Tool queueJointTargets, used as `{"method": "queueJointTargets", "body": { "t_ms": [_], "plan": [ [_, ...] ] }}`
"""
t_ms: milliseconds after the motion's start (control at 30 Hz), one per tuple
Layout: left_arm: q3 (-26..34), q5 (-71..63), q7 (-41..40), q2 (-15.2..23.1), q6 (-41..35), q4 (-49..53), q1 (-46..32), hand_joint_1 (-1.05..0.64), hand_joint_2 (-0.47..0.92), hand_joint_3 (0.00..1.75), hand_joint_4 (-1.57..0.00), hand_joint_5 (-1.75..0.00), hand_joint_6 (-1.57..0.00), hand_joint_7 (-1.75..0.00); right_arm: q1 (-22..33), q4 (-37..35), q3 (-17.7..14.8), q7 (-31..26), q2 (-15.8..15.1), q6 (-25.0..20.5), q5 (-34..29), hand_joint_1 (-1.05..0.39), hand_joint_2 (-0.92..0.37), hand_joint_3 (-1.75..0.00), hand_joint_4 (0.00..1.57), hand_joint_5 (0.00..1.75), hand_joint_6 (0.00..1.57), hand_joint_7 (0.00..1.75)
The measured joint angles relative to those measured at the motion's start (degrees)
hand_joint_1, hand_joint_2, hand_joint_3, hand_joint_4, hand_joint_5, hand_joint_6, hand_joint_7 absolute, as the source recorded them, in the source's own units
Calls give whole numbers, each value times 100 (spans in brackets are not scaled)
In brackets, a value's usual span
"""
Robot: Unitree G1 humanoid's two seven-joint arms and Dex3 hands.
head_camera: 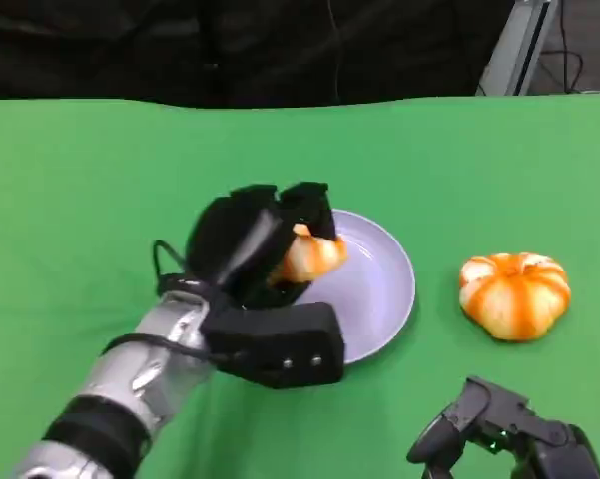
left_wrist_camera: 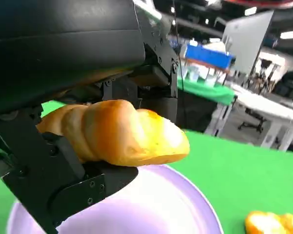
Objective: Grasp the bread from the table and place it into the plate.
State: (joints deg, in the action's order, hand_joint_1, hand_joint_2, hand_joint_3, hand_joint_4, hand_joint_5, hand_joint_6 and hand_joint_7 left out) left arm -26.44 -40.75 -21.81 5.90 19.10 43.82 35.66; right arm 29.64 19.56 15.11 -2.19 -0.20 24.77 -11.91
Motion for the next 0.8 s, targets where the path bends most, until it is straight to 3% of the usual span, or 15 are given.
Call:
{"method": "queueJointTargets", "body": {
  "t_ms": [33,67,100,167,233,433,700,800],
  "plan": [
    [-15,60,226,-74,-135,45,48,-19,70,70,-58,-138,-76,-56,9,3,0,0,0,0,2,-11,-36,-127,72,159,79,128],
    [-30,106,564,-143,-333,67,109,-24,83,46,-43,-92,-65,-27,18,5,0,0,-1,0,4,-11,-37,-127,72,159,79,128],
    [-65,111,862,-172,-479,76,166,-26,87,36,-38,-71,-58,-15,22,11,2,1,0,-1,4,-11,-37,-127,71,159,79,128],
    [-173,80,1370,-169,-700,88,290,-45,91,25,-15,-41,-33,-3,34,29,3,0,0,-1,3,-11,-37,-126,72,159,79,129],
    [-319,-34,1704,-147,-943,59,408,-66,92,26,-3,-13,-12,-1,39,34,12,-1,8,-2,2,-11,-37,-126,72,159,79,129],
    [-458,-118,2518,-75,-1513,-172,448,-92,92,37,0,0,0,0,33,38,28,-4,15,-3,-2,-11,-37,-127,72,158,79,129],
    [-458,35,3176,185,-1707,-789,336,-99,92,42,0,0,0,0,12,38,21,-3,9,-4,-5,-10,-36,-128,72,158,79,128],
    [-411,111,3375,404,-1694,-1218,195,-94,92,42,0,0,0,0,10,39,21,0,9,-15,2,-11,-37,-127,71,158,79,128]
  ]
}}
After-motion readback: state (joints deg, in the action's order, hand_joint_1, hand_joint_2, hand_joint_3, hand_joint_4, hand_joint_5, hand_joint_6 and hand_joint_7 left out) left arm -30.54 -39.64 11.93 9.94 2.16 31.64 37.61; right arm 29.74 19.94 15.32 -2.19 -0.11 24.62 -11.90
